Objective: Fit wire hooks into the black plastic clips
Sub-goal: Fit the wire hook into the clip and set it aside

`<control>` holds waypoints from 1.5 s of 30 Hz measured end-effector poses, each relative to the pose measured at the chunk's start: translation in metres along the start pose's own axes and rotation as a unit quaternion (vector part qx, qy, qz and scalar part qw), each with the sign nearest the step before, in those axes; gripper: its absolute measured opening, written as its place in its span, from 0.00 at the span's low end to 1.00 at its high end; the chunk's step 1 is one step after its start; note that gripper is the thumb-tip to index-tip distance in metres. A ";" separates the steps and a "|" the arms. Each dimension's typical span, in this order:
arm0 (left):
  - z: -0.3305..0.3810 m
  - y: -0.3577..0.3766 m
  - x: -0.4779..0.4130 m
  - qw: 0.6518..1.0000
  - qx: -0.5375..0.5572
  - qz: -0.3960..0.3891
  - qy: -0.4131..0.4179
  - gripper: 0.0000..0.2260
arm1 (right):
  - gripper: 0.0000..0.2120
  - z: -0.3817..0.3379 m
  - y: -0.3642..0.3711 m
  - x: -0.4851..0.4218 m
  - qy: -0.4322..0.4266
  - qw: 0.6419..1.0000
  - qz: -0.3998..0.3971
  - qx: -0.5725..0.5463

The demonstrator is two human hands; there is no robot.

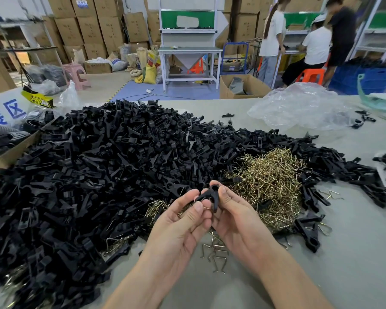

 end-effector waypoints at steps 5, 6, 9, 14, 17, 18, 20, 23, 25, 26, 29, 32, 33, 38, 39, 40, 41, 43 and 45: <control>0.000 0.000 -0.001 1.000 -0.013 0.002 0.028 0.18 | 0.14 0.003 -0.002 -0.003 0.010 1.000 0.007 -0.008; -0.001 0.001 -0.001 0.999 -0.022 0.006 0.040 0.19 | 0.14 0.004 -0.003 -0.004 0.013 1.000 0.008 -0.012; -0.002 0.002 -0.001 0.996 -0.040 0.006 0.076 0.20 | 0.14 0.006 -0.004 -0.006 0.020 0.999 0.013 -0.032; -0.001 0.002 0.000 0.995 -0.050 0.001 0.089 0.21 | 0.14 0.007 -0.006 -0.007 0.026 0.998 0.014 -0.048; -0.002 0.001 -0.001 0.996 -0.041 -0.002 0.075 0.22 | 0.15 0.008 -0.007 -0.008 0.021 0.999 0.012 -0.039; -0.002 0.001 -0.001 0.996 -0.042 -0.002 0.074 0.22 | 0.15 0.008 -0.006 -0.007 0.020 0.999 0.011 -0.037; -0.002 0.000 -0.001 0.996 -0.042 -0.003 0.077 0.22 | 0.16 0.007 -0.005 -0.006 0.014 0.999 0.007 -0.029; -0.001 -0.003 -0.001 0.996 -0.038 -0.004 0.076 0.22 | 0.14 0.008 -0.003 -0.006 -0.002 1.000 0.003 -0.004; -0.001 -0.005 -0.002 0.996 -0.040 -0.002 0.081 0.20 | 0.14 0.008 0.000 -0.005 -0.012 1.000 0.007 0.004; -0.002 -0.004 -0.002 0.995 -0.047 0.000 0.090 0.18 | 0.14 0.008 0.001 -0.005 -0.015 1.000 0.010 0.008; -0.005 -0.002 -0.001 0.972 -0.179 -0.002 0.153 0.12 | 0.13 0.008 0.002 -0.003 -0.016 0.999 0.022 0.034; -0.011 0.002 0.004 0.903 -0.379 -0.009 0.204 0.11 | 0.13 0.011 0.000 -0.002 0.001 0.997 0.057 0.058; -0.012 0.002 0.005 0.891 -0.404 -0.014 0.209 0.11 | 0.11 0.012 0.000 -0.001 0.000 0.995 0.072 0.066; -0.024 0.006 0.004 0.905 -0.374 -0.032 0.199 0.10 | 0.14 0.019 0.004 0.004 -0.027 0.980 0.137 0.142; -0.026 0.008 0.004 0.912 -0.358 -0.033 0.198 0.09 | 0.14 0.022 0.005 0.003 -0.038 0.979 0.145 0.136; -0.027 0.010 0.004 0.920 -0.339 -0.039 0.194 0.09 | 0.13 0.024 0.007 0.003 -0.046 0.980 0.152 0.121; -0.028 0.012 0.004 0.926 -0.323 -0.050 0.188 0.10 | 0.12 0.025 0.007 0.003 -0.051 0.981 0.154 0.105; -0.029 0.014 0.004 0.928 -0.316 -0.065 0.186 0.12 | 0.15 0.026 0.009 0.004 -0.058 0.984 0.141 0.090; -0.029 0.012 0.005 0.926 -0.318 -0.065 0.191 0.14 | 0.21 0.027 0.012 0.006 -0.062 0.987 0.113 0.100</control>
Point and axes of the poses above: each hand's wrist, its own x-axis away from the middle knuckle, its own y-axis out of the palm, z = x × y, the point moved 3 cm from there along -x, towards the middle knuckle, and after that the axes turned 13 degrees about x, right-handed, at the moved point
